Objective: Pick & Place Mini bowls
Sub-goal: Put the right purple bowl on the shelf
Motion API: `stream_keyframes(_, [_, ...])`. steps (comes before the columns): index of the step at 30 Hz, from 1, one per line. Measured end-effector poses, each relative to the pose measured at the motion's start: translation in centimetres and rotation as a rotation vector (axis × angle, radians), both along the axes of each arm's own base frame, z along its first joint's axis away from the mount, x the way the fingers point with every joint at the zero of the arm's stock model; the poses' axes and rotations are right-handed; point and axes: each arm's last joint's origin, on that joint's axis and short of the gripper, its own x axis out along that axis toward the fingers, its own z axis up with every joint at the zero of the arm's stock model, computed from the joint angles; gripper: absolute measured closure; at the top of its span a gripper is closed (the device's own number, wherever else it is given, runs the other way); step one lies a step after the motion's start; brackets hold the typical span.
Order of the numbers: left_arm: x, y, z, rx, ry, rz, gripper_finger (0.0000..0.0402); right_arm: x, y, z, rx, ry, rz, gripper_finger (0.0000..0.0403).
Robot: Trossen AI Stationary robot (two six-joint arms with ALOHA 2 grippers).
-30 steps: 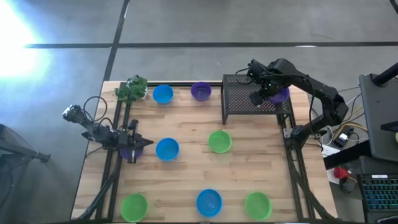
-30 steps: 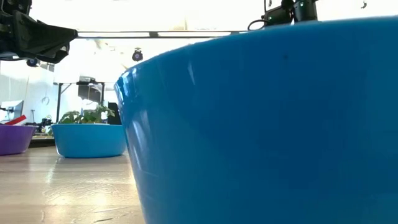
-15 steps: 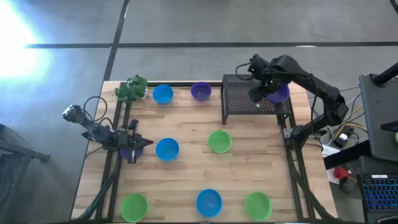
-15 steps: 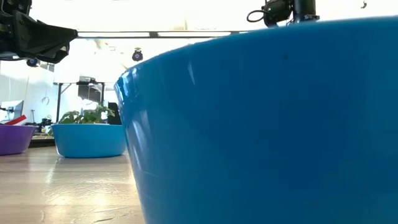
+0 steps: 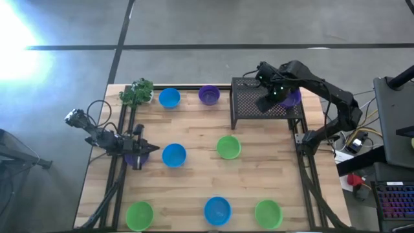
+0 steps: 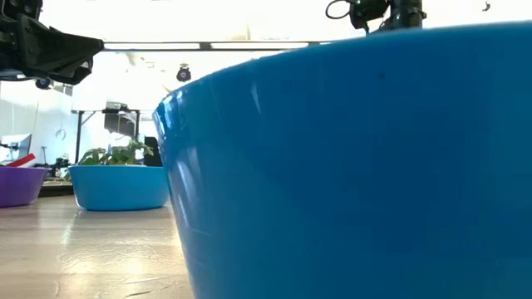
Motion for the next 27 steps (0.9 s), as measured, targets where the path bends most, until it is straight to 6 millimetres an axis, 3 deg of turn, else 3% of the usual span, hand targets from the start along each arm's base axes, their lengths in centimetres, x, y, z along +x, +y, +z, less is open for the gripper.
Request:
stream_keyframes(9, [0.0, 0.0, 0.0, 0.0, 0.001, 0.001, 0.0402, 0.5, 2.1, -0.1, 0.016, -0.014, 0.024, 0.039])
stream_keyframes(18, [0.0, 0.0, 0.0, 0.0, 0.001, 0.0, 0.0402, 0.3, 2.0, -1.9, -0.021, 0.087, 0.016, 0.0394])
stream_keyframes(27, [0.0, 0.0, 0.0, 0.0, 0.0, 0.0, 0.0402, 0.0, 1.7, -1.9, -0.1, 0.13, -0.011, 0.0394])
